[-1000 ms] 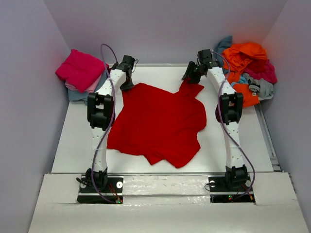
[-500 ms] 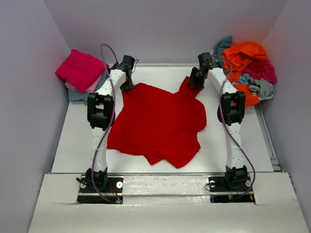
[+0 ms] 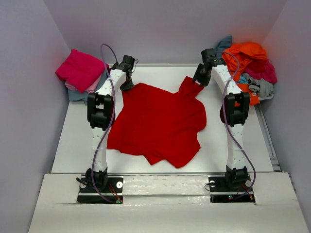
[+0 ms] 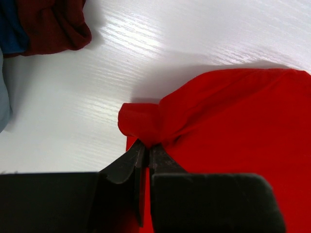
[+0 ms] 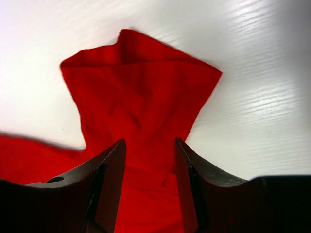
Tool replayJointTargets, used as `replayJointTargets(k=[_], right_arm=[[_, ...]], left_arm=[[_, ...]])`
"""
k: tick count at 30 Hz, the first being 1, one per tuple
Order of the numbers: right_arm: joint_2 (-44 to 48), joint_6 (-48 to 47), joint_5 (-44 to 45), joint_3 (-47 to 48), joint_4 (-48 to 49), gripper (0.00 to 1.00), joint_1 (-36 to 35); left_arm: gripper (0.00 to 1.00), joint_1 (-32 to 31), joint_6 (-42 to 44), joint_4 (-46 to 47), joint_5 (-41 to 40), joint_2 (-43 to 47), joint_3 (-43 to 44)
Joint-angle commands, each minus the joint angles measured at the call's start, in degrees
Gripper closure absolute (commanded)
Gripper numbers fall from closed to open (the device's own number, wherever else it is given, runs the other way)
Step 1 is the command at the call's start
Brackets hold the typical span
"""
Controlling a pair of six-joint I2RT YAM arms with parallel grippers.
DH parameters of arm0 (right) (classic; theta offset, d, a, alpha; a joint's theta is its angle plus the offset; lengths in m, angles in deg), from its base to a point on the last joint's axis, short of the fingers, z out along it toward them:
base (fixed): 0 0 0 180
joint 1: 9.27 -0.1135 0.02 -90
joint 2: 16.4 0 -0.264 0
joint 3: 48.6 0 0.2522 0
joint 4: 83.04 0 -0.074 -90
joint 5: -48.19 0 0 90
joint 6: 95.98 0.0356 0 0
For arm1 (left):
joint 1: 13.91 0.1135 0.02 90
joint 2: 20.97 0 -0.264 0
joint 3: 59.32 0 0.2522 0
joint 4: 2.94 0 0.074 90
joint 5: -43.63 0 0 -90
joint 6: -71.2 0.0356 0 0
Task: Fold and stack the t-shirts
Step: Fold the tshirt
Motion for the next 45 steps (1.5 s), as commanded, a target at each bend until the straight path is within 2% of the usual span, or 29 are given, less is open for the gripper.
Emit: replayJointTargets(k=[1, 12, 19, 45], right_arm=[[1.67, 1.76, 2.75, 0.54, -2.03, 0.50, 1.88], [-4.39, 3.78, -0.41, 4.94, -2.74, 0.50, 5.04], [-5.18, 4.74, -5.07, 2.57, 1.04, 0.50, 5.04], [-7.29, 6.15, -3.67, 1.60, 2.54, 0.50, 7.14]], left_arm=[[0.94, 0.27, 0.50, -0.23, -0.92, 3.08, 0.17], [0.94, 0.27, 0.07, 0.21, -0.57, 4.05, -1.76], [0.94, 0.27, 0.06, 0.04, -0.75, 4.49, -2.29], [0.94, 0.27, 0.68, -1.89, -1.54, 2.47, 1.05]])
